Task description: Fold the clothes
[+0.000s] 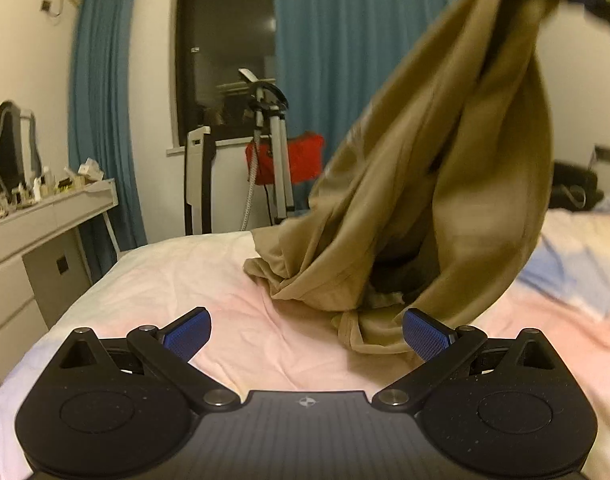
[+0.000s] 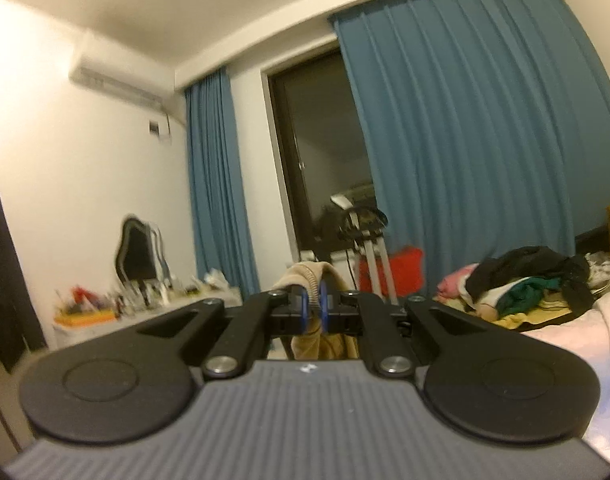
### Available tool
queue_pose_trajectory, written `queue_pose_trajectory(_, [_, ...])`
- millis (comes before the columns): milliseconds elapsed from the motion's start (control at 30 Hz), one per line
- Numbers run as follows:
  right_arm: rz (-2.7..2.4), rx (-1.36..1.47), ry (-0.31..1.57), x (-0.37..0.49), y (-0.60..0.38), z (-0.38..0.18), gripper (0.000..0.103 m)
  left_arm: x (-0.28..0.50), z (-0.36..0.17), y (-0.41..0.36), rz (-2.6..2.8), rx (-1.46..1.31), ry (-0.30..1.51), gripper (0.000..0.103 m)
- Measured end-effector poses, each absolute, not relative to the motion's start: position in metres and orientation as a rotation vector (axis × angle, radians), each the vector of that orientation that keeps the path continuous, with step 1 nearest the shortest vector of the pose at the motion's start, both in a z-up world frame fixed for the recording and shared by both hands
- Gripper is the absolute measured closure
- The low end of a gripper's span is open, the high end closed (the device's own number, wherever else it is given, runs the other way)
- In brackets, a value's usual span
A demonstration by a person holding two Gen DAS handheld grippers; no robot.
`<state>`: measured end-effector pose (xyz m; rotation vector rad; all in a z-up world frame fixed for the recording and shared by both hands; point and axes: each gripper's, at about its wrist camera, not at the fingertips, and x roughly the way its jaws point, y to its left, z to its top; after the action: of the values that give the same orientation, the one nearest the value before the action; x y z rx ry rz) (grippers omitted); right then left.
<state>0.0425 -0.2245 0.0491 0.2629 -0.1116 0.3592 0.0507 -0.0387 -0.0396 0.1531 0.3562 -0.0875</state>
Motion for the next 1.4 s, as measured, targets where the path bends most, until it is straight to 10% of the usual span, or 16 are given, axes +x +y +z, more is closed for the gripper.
queue_pose_trajectory(467, [0.325,0.366,-0.034,0.076,-0.274,0.012,0.093,0.124,-0.087,-0.088,-0.288,0.242,0.356,0.030])
queue_pose_trajectory(600, [0.286,0.350,-0.006,0.080,-0.276,0.004,0.093,0.145,-0.096,-0.085,-0.241,0.221,0.377,0.080])
queue_pose_trajectory(700, [0.220,0.316,0.049,0.089,-0.278,-0.005,0.093,0.147,-0.082,-0.060,-0.190,0.116,0.357,0.096])
queue_pose_trajectory(1067, [0.163,0.262,0.510,0.144,-0.266,-0.050,0.093,0.093,-0.002,0.035,-0.275,-0.172,0.299,0.098])
queue_pose_trajectory(1400, [0.362,0.362,0.452,0.125,-0.243,-0.036,0.092,0.112,-0.029,0.059,-0.108,-0.154,0.518,0.085])
